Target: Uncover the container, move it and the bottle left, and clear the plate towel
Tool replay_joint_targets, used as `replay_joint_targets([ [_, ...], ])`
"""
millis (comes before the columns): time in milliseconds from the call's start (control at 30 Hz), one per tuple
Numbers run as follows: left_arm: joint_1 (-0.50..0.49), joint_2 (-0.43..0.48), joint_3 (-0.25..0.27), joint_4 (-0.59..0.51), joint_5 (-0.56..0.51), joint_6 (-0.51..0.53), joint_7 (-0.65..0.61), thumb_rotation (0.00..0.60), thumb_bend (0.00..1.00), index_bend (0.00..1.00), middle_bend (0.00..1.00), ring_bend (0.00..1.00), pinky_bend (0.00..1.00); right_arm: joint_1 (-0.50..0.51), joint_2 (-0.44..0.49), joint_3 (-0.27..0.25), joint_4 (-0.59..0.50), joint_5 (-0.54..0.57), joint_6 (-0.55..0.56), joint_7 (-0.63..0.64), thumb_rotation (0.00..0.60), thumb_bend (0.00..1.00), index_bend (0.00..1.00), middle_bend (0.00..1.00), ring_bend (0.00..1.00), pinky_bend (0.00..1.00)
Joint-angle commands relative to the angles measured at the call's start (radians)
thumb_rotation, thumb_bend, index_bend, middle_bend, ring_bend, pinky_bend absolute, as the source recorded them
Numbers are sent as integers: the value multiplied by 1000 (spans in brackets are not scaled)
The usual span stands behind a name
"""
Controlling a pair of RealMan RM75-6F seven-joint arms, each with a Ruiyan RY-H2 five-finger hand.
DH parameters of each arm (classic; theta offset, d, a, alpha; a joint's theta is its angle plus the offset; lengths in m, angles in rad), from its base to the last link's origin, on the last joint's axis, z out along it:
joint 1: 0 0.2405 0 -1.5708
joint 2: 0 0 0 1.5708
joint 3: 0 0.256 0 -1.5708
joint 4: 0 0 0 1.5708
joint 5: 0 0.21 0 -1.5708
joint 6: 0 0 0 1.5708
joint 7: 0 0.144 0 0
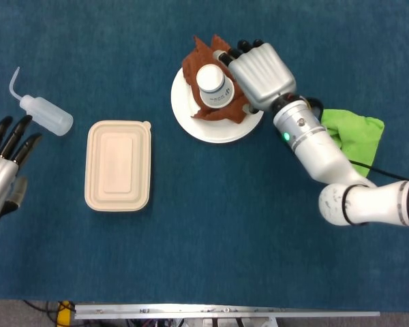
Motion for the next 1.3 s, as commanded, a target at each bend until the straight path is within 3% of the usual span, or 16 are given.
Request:
replay_joint_targets([
  [33,3,1,-4,2,3,-4,-4,522,558,101,0,0,24,11,-18,-2,21,16,12,-5,600,0,175,297,182,298],
  [900,61,24,-17,0,50,-13,-22,529,558,102,0,0,24,118,-249,22,244,96,62,-91,600,17,172,294,179,285],
  [1100,72,29,-17,-6,69,-13,-23,535,557,104,0,0,25,116,-280,20,297,91,76,-110,600,107,341,346,205,303],
  [1300,80,31,-19,-11,81,-15,-18,536,558,106,0,0,24,101,-295,22,332,81,66,-101,600,120,444,390,263,415],
])
